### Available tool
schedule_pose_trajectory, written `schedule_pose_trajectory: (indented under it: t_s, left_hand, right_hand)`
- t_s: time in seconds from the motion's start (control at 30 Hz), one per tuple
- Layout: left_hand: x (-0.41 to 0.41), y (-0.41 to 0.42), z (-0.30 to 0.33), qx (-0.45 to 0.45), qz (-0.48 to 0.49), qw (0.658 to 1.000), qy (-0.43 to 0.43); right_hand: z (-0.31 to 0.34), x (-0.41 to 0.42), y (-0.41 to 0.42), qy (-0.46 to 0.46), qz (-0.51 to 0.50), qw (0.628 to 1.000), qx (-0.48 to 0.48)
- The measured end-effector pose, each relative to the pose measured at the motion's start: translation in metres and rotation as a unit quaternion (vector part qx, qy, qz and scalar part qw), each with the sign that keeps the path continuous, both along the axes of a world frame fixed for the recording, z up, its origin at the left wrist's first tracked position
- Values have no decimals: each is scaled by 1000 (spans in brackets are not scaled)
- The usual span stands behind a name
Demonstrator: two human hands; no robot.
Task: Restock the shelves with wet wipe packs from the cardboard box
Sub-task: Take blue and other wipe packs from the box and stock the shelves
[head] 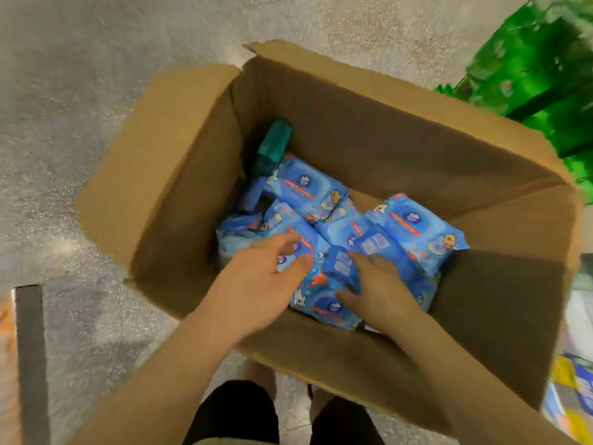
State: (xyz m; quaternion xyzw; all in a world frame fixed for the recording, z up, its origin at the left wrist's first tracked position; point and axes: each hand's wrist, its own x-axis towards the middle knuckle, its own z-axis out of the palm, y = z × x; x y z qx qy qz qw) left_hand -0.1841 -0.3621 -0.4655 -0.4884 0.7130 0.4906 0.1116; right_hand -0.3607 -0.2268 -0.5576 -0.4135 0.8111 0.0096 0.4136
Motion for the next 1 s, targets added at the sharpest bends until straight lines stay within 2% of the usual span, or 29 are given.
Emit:
schedule_pose_trajectory:
  t_s: [0.2, 0.37, 0.53, 0.67, 0.73, 0.8, 0.83, 0.87, 0.93, 1.0]
  left_hand:
    - [14, -14, -17, 30, 0, 1000, -1]
    - [21, -23, -21, 86, 58, 994, 25]
    - [14, -29, -22, 165, 173, 969, 58]
    - [9, -25, -26, 269, 272, 921, 74]
    - [6, -23, -29, 313, 299, 899, 67]
    - [5, -21, -29, 339, 311, 886, 61]
    - [4, -20, -28, 349, 312, 881, 68]
    - [2, -19, -26, 358, 319, 873, 88]
    - [-1, -18, -23, 368, 362, 843, 152]
    - [-4, -19, -24, 351, 436, 801, 213]
  right_hand:
    - [-59, 7, -40, 61, 91, 990, 85]
    - [-62, 1, -35, 33, 131, 988, 81]
    - [-33, -18, -29, 104, -13, 994, 21]
    - [14, -28, -40, 103, -197, 973, -57]
    - [40, -25, -48, 34, -339, 926, -162]
    - [60, -9, -59, -149, -483, 833, -225]
    - [64, 1, -62, -237, -506, 796, -231]
    - [62, 11, -62, -296, -510, 775, -229]
    - [53, 32, -62, -371, -492, 757, -220]
    - [47, 48, -64, -417, -442, 775, -172]
